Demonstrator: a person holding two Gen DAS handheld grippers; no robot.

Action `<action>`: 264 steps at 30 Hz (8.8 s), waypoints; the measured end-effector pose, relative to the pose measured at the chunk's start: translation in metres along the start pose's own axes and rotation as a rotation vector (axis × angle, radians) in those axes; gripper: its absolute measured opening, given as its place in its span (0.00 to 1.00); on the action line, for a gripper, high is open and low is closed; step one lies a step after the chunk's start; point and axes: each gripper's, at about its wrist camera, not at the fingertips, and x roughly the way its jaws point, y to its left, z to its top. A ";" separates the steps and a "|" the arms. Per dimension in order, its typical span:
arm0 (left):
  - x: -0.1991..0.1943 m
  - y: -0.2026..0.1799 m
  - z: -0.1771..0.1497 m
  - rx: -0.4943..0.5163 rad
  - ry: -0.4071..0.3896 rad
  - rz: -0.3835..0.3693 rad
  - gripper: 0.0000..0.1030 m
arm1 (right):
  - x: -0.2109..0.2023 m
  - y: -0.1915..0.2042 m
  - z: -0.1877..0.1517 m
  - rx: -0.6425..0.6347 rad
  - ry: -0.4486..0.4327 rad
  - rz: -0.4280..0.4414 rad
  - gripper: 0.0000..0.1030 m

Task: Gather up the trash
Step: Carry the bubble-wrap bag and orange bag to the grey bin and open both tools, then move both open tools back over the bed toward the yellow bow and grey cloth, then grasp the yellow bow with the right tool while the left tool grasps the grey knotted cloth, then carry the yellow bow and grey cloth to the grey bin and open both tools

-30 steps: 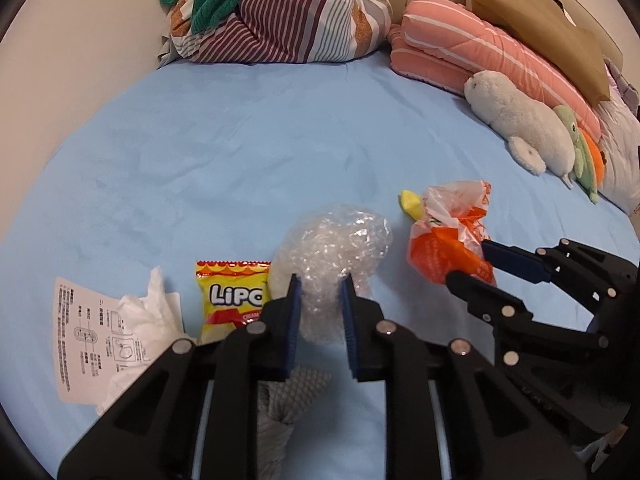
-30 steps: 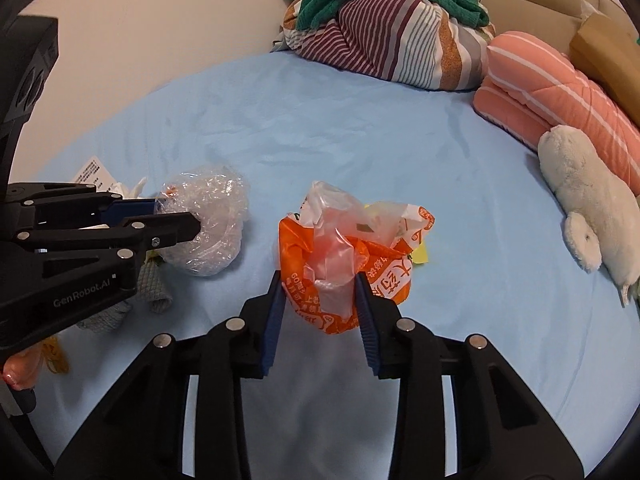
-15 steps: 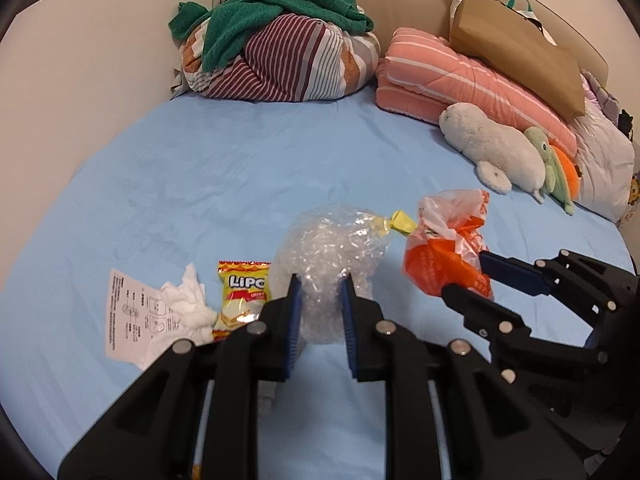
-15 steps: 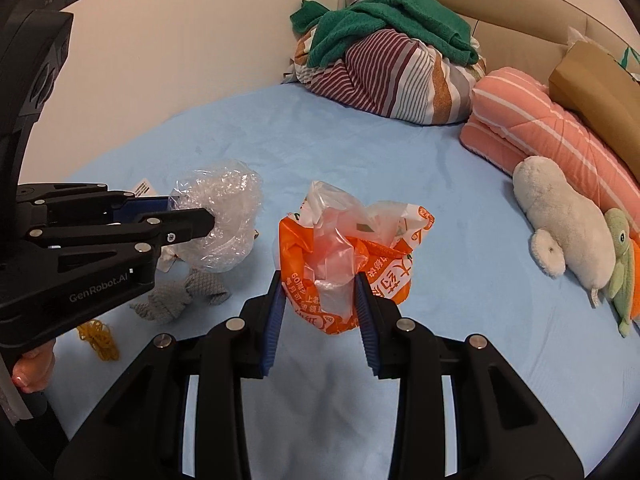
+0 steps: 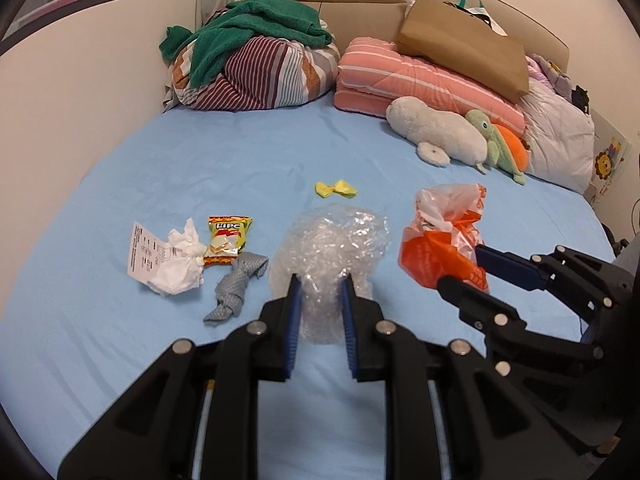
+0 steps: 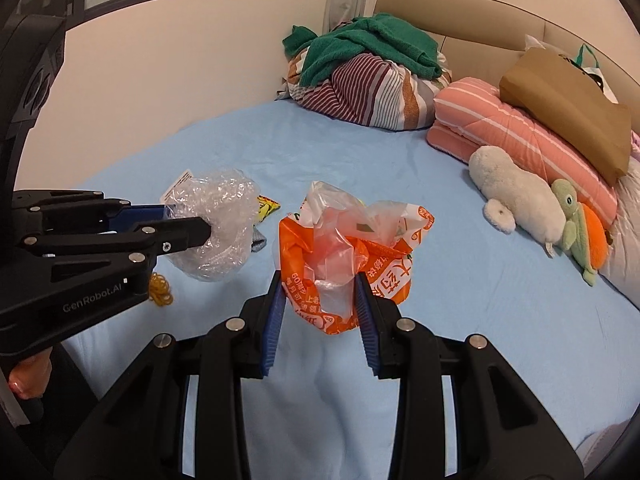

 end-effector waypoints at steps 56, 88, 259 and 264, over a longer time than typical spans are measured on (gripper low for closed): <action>-0.191 -0.323 0.011 0.549 -0.154 -0.460 0.19 | -0.422 -0.189 -0.147 0.400 -0.157 -0.498 0.32; -0.125 -0.510 0.054 0.715 -0.065 -0.620 0.70 | -0.459 -0.330 -0.137 0.467 -0.180 -0.563 0.56; 0.182 0.079 -0.004 0.058 0.220 0.205 0.23 | 0.218 -0.012 0.053 -0.013 0.119 0.148 0.02; 0.175 0.079 -0.002 0.034 0.211 0.177 0.15 | 0.214 -0.011 0.054 -0.015 0.111 0.149 0.02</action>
